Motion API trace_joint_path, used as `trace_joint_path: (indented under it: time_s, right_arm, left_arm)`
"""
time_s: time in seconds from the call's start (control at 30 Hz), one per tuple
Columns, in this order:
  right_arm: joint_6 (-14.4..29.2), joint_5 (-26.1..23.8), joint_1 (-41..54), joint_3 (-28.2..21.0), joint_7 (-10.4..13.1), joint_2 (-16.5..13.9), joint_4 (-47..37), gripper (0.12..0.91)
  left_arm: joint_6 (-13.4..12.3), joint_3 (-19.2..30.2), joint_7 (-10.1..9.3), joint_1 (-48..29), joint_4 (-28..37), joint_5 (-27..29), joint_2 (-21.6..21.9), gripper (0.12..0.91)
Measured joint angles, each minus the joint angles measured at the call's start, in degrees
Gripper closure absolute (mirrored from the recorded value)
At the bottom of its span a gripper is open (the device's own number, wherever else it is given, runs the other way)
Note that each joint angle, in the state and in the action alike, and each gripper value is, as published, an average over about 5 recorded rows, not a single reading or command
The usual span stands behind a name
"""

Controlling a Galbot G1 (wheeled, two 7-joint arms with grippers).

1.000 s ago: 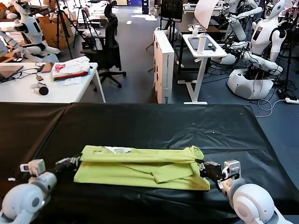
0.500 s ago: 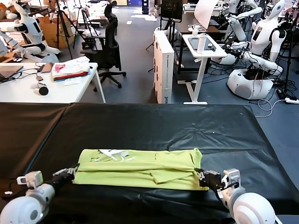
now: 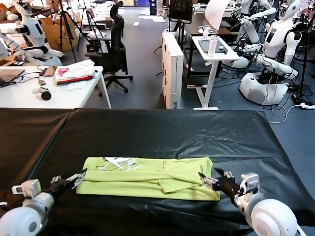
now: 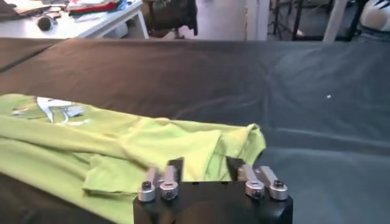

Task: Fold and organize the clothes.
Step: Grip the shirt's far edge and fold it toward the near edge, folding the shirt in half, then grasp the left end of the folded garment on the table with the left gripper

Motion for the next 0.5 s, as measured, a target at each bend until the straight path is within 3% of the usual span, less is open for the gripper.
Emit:
trace_joint_path:
  time_s: [0.2,0.5]
  right_arm:
    - [0.83,-1.44,3.83,-1.10,0.11,2.65,-4.90,0.118]
    - [1.45,-3.02,6.51,-3.55,-0.10,5.48,-9.36,0.118]
  left_arm:
    - [-1.04,2.91,0.41,-5.96,3.52,1.59,-1.37,0.123]
    - [-0.24,6.90,0.48,-11.29,7.27,2.79,-2.68,0.123]
